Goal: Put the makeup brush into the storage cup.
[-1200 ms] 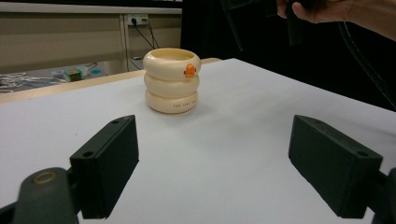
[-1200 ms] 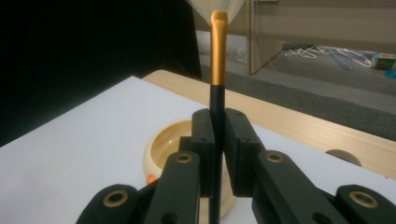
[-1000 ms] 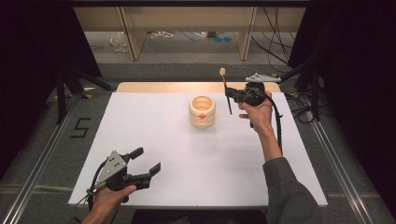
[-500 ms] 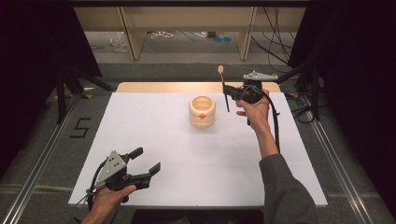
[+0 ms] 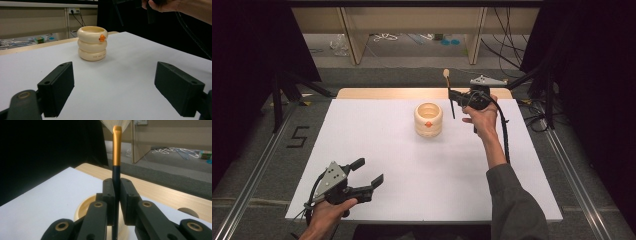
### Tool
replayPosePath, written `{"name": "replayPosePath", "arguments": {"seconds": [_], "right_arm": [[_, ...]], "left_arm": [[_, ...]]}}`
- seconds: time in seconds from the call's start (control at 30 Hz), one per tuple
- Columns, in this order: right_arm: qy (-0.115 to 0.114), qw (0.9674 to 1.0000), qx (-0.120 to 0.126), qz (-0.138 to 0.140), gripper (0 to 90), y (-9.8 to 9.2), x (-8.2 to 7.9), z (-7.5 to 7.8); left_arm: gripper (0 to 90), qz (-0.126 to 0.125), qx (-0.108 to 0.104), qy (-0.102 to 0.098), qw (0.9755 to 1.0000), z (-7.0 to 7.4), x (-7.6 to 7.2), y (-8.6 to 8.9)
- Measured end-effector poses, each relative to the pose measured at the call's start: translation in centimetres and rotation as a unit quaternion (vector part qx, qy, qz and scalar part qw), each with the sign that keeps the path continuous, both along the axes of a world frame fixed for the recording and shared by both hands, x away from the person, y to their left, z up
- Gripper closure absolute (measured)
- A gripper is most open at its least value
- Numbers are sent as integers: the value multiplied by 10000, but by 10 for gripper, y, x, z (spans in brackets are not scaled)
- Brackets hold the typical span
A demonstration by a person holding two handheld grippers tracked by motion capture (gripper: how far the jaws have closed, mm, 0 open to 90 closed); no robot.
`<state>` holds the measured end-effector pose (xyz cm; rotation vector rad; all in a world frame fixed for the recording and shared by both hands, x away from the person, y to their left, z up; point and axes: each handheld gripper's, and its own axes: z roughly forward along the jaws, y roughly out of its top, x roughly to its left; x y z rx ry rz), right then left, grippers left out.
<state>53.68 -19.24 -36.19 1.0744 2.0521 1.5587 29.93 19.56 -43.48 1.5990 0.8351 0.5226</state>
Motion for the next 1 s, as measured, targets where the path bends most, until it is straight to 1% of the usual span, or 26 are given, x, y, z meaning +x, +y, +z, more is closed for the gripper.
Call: {"name": "replayPosePath", "arguments": {"seconds": [0.1, 0.13, 0.17, 0.23, 0.3, 0.4, 0.47, 0.5, 0.57, 0.73, 0.77, 0.83, 0.9, 1.0], "right_arm": [[-17, 10000, -26, -28, 832, 1, 1, 1], [-75, 10000, -4, -15, 832, 2, 2, 1], [-49, 10000, -19, -12, 832, 3, 2, 2], [-86, 10000, -14, -21, 832, 4, 3, 3], [-64, 10000, 22, 10, 832, 6, 3, 4], [-126, 9999, -37, -5, 832, 7, 4, 5], [-79, 10000, -29, -12, 832, 8, 4, 5], [-90, 10000, 5, -4, 832, 8, 5, 4], [-158, 9999, -58, -15, 832, 8, 5, 4], [-85, 10000, 19, -31, 832, 10, 6, 4], [-101, 9999, 65, -36, 832, 9, 6, 4], [-119, 9999, 47, -66, 832, 8, 7, 3], [-70, 9999, 96, -84, 832, 8, 8, 3], [-97, 9998, 136, -117, 832, 8, 10, 3]], "left_arm": [[158, -14, 4, -7, 10000, 0, 0, 0], [158, -13, 2, -6, 10000, 0, 0, 0], [158, -6, -4, -4, 10000, 0, 0, 0], [158, 1, -13, -4, 10000, 0, 0, 0], [158, 1, -6, 0, 10000, 0, 0, 0], [158, -11, 1, -6, 10000, 0, 0, 0], [158, -3, -8, -7, 10000, 0, 0, 0], [158, 0, -15, -6, 10000, 0, 0, 0], [158, -2, -14, -6, 10000, 0, 0, 0], [158, -9, -6, -12, 10000, 0, 0, 0], [158, -10, -2, -12, 10000, 0, 0, 0], [158, -12, 1, -11, 10000, 0, 0, 0], [158, -10, -4, -11, 10000, 0, 0, 0], [158, -9, -6, -11, 10000, 0, 0, 0]]}}
